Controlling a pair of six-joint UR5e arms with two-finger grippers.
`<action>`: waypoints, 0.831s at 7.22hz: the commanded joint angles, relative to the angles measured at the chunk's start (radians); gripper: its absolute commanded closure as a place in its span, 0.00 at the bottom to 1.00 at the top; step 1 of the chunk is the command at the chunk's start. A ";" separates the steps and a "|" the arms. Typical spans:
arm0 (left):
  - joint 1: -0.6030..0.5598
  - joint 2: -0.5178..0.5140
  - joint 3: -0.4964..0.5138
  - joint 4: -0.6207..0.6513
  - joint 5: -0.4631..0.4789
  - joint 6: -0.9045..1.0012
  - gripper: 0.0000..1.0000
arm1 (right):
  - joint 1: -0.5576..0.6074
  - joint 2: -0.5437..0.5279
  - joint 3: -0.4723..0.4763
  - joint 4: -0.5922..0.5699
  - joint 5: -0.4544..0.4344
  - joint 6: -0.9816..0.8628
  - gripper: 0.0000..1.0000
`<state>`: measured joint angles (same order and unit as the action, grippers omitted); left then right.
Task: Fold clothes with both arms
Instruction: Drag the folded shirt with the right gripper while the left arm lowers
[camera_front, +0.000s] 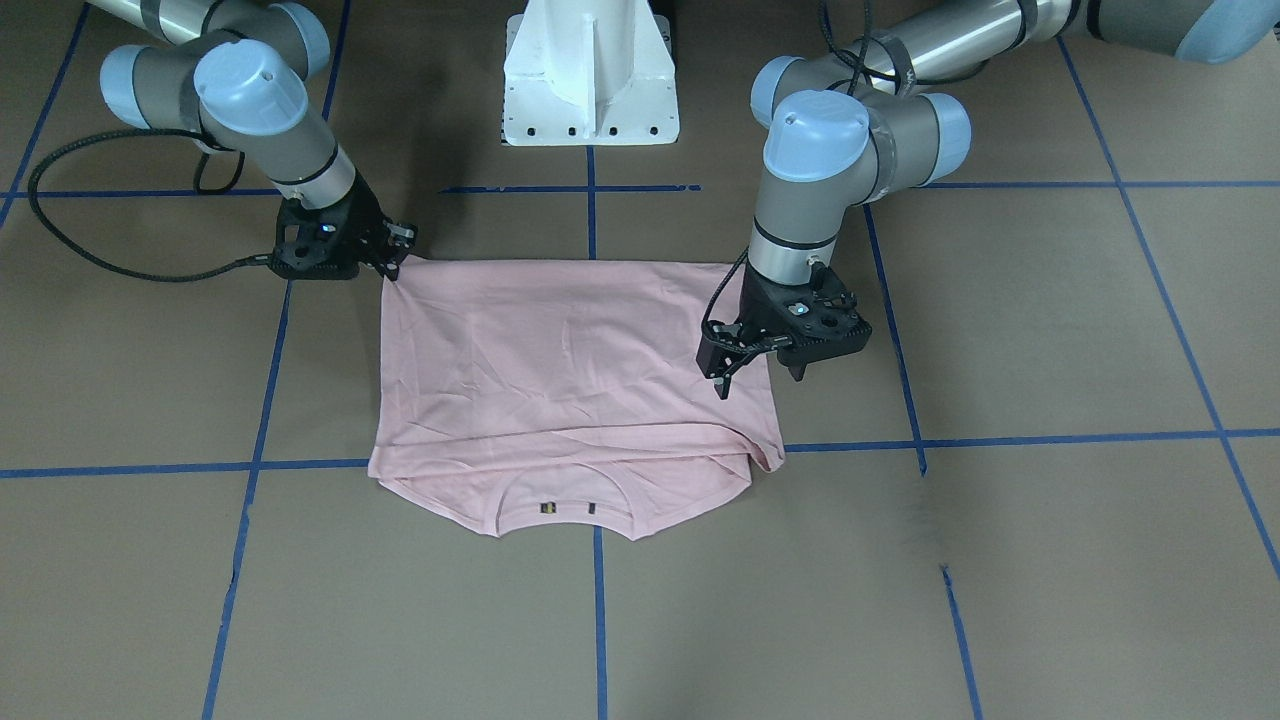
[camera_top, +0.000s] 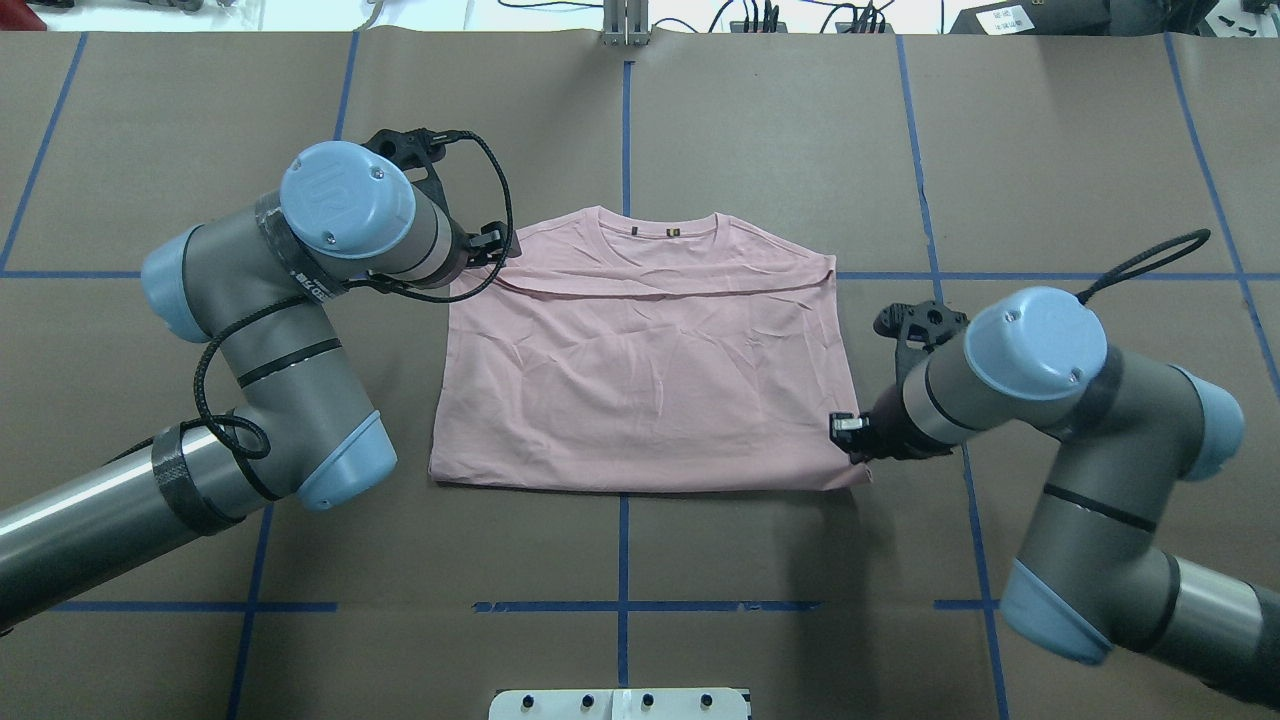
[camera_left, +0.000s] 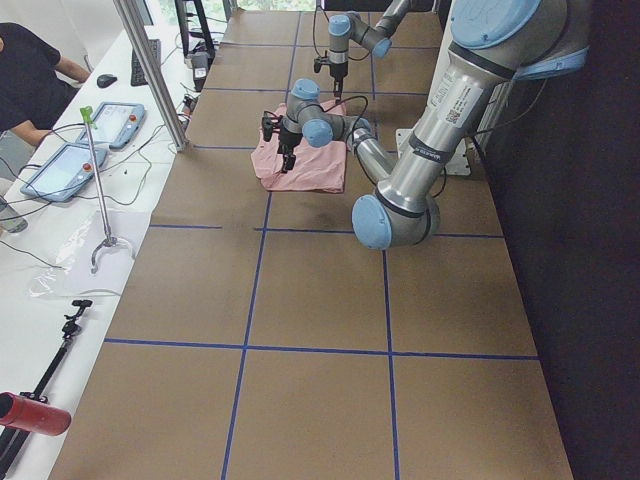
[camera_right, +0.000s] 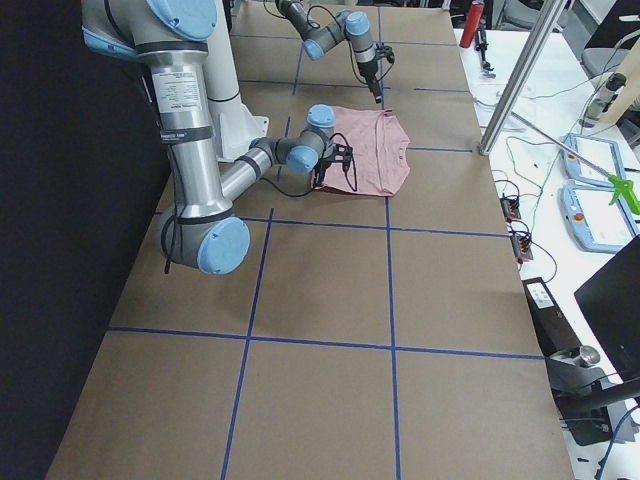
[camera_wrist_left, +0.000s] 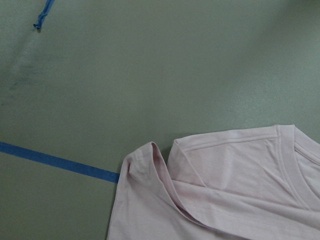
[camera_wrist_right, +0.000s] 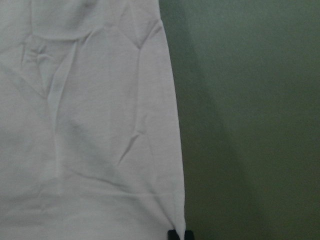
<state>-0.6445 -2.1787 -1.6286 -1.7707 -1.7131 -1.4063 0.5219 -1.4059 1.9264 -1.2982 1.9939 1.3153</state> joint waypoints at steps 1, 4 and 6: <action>0.028 0.000 -0.022 0.000 0.001 -0.034 0.00 | -0.130 -0.191 0.151 -0.001 0.003 0.002 1.00; 0.045 0.003 -0.039 0.002 0.004 -0.043 0.00 | -0.284 -0.386 0.270 0.007 0.042 0.064 0.98; 0.074 0.005 -0.060 0.004 0.003 -0.081 0.00 | -0.284 -0.369 0.302 0.013 0.045 0.198 0.00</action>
<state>-0.5901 -2.1749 -1.6734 -1.7683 -1.7099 -1.4642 0.2444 -1.7779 2.2028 -1.2885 2.0374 1.4335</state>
